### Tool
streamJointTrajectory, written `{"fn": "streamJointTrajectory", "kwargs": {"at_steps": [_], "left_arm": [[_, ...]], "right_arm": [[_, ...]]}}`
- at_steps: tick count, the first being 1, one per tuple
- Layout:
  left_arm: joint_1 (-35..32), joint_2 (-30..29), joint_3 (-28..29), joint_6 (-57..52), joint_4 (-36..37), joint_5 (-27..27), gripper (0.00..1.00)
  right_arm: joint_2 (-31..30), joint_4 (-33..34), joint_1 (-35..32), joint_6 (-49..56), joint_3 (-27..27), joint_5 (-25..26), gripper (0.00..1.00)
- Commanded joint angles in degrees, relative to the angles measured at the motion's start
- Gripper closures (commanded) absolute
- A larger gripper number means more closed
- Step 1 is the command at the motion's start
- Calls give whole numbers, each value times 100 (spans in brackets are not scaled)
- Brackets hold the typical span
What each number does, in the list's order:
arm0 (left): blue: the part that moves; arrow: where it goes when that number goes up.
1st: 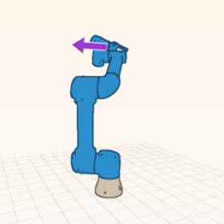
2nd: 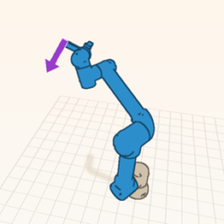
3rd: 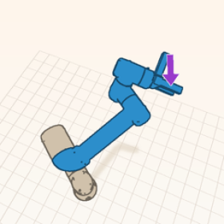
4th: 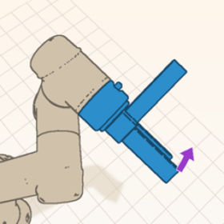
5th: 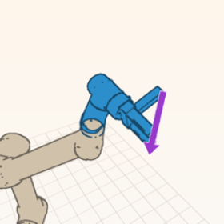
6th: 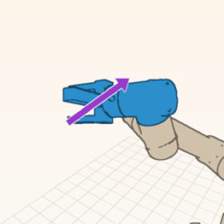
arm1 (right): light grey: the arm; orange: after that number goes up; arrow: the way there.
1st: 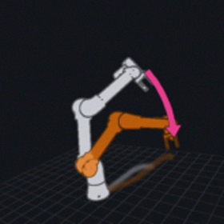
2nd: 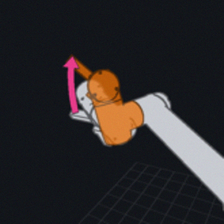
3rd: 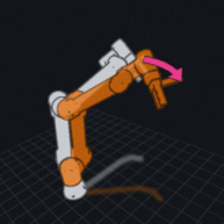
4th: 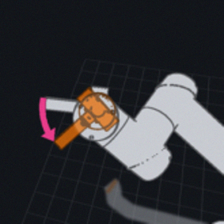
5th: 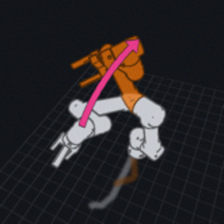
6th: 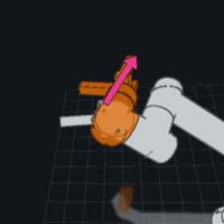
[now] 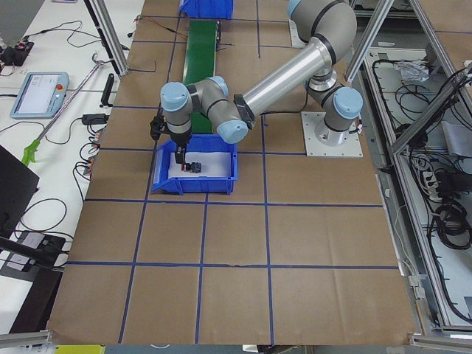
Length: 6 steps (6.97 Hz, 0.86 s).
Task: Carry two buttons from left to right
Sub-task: 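Reach the left gripper into the bin and grasp the red-capped button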
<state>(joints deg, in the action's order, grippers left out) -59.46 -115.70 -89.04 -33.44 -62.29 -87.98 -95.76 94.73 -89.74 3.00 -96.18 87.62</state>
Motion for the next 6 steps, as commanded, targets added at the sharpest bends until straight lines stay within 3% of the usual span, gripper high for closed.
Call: {"fn": "streamJointTrajectory", "kwargs": {"at_steps": [1,4,6], "left_arm": [[48,-128,-506,4,838,0,1],[75,-329,-983,4,1710,-9,1],[66,-331,-966,13,1721,-18,3]], "right_arm": [[-83,-24,0,7,-49,-8,0],[-119,-25,0,7,-67,-69,0],[-127,-25,0,-1,-32,-61,0]]}}
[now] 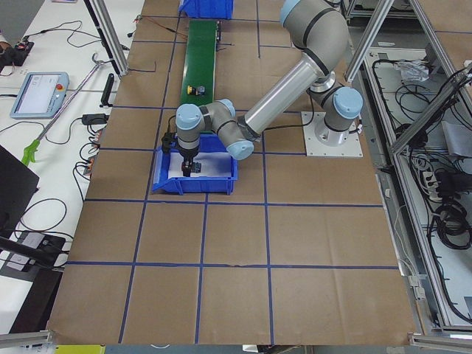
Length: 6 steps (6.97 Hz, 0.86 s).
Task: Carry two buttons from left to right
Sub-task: 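Reach the left gripper into the bin and grasp the red-capped button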
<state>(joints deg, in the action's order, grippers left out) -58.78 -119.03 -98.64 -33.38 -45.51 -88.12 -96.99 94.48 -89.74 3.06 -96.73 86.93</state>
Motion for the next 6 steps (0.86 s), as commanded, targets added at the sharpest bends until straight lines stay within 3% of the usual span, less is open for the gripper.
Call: {"fn": "streamJointTrajectory", "kwargs": {"at_steps": [1,3,4,6], "left_arm": [[-2,20,-14,7,42,-3,24],[-2,64,20,-2,33,-3,72],[-2,108,125,-20,-45,-3,87],[16,352,240,-37,-342,-20,92]], "right_arm": [[-13,0,0,-8,48,17,0],[4,9,0,-8,49,25,0],[4,0,0,-8,49,25,0],[13,0,0,-8,40,25,0]]}}
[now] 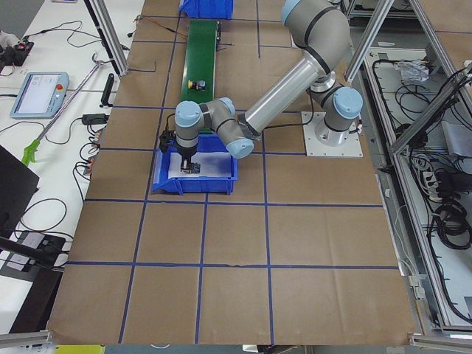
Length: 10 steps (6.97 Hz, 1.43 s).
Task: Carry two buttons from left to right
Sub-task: 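Reach the left gripper into the bin and grasp the red-capped button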
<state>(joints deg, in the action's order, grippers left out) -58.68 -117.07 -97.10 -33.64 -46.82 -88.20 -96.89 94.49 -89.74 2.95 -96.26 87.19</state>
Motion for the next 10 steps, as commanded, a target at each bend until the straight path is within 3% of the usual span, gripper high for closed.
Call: {"fn": "streamJointTrajectory", "kwargs": {"at_steps": [1,3,5,7,10], "left_arm": [[-3,428,321,-11,-840,-21,92],[-11,702,1014,-11,-2123,-171,92],[-90,695,1542,15,-2874,-162,92],[-553,616,1659,382,-2982,-179,92],[-1634,651,1519,2005,-2982,-180,92]], "right_arm": [[-5,-1,0,4,-7,18,0],[-23,-1,0,4,10,9,0],[-58,-1,9,4,19,9,0],[-93,-9,0,4,28,26,0],[-84,-27,0,4,19,44,0]]}}
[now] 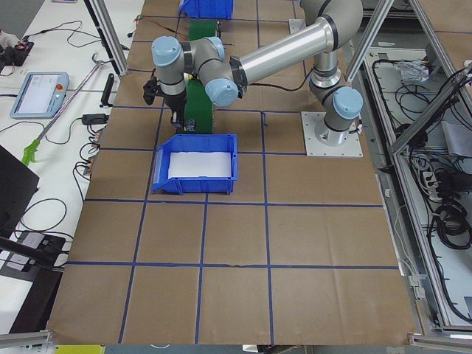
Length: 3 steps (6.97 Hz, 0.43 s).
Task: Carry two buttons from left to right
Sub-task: 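Carry the red button to the belt and release it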
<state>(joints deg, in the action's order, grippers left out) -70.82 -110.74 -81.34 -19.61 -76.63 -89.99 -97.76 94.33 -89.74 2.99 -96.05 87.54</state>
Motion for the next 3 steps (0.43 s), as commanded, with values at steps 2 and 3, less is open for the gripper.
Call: {"fn": "streamJointTrajectory", "kwargs": {"at_steps": [2,3], "left_arm": [[-801,-53,-84,1028,-1,-10,92],[-828,-79,-163,1125,-1,8,92]], "right_arm": [[11,-46,0,0,-10,9,0],[11,-63,0,0,-19,9,0]]}}
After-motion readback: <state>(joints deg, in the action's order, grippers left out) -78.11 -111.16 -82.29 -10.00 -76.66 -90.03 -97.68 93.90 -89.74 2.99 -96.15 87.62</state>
